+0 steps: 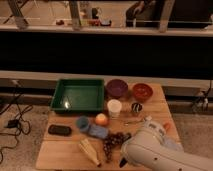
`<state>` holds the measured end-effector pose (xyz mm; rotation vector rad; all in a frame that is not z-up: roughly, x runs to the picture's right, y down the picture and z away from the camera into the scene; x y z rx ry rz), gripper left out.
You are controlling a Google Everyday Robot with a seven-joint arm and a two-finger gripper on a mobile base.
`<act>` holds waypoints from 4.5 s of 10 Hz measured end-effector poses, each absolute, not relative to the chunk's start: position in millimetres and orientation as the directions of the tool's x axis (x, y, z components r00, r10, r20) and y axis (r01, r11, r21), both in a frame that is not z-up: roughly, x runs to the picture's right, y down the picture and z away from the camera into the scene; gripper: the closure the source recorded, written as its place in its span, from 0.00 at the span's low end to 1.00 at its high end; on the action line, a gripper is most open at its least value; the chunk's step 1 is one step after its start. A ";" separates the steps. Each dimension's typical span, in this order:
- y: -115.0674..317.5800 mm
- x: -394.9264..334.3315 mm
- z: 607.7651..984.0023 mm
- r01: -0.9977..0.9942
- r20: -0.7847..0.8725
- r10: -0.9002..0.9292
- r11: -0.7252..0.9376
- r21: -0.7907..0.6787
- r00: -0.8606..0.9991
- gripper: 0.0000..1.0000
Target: Wipe purple bowl with brush
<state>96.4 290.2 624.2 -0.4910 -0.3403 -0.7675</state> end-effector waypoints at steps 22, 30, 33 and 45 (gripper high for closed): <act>206.8 72.9 496.7 0.787 0.323 -0.722 0.596 -0.159 0.612 1.00; 192.5 63.5 493.7 0.790 0.300 -0.733 0.591 -0.162 0.610 1.00; 173.9 48.5 520.4 0.785 0.284 -0.734 0.597 -0.165 0.617 1.00; 87.3 58.5 548.2 0.769 0.177 -0.749 0.615 -0.173 0.639 1.00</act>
